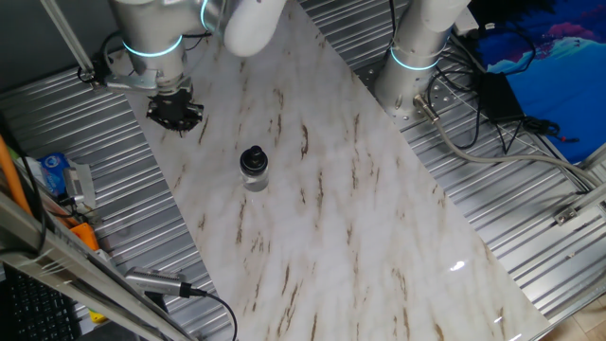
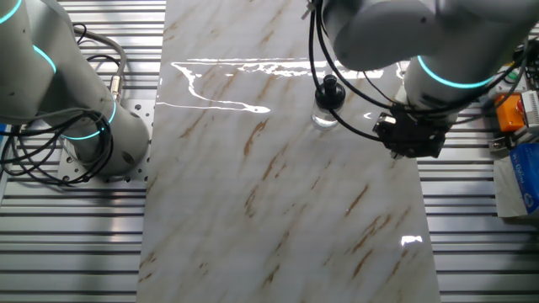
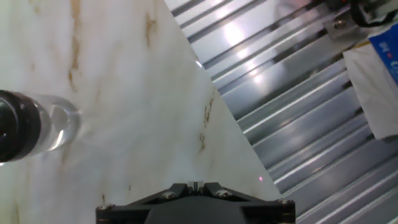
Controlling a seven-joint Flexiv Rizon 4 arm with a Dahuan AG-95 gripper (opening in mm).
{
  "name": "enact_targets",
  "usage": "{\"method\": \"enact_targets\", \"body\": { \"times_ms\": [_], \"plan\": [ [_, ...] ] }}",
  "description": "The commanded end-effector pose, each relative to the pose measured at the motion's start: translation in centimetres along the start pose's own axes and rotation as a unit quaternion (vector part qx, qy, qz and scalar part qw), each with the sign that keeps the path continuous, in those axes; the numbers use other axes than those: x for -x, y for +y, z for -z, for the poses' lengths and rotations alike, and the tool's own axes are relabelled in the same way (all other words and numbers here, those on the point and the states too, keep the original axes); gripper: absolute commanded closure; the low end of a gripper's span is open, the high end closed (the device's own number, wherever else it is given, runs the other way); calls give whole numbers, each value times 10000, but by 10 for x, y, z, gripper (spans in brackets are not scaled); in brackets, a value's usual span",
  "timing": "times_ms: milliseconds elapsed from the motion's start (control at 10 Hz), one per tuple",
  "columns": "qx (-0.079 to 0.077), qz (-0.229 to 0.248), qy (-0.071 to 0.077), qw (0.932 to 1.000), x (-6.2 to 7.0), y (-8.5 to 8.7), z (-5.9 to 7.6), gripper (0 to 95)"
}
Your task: Screw the lid onto the jar
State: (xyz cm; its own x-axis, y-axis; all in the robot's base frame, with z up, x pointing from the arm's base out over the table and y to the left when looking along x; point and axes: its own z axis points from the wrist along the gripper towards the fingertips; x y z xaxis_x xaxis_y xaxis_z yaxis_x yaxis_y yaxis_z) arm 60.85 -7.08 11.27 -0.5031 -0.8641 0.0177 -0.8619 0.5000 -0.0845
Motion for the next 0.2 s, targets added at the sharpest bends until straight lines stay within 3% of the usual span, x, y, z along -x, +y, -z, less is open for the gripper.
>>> {"method": "enact_targets", "body": {
  "times_ms": [100, 200],
  "plan": [
    [-84, -908, 92, 9958, 0, 0, 0, 950],
    [-87, -912, 96, 9958, -1, 0, 0, 950]
  ]
}}
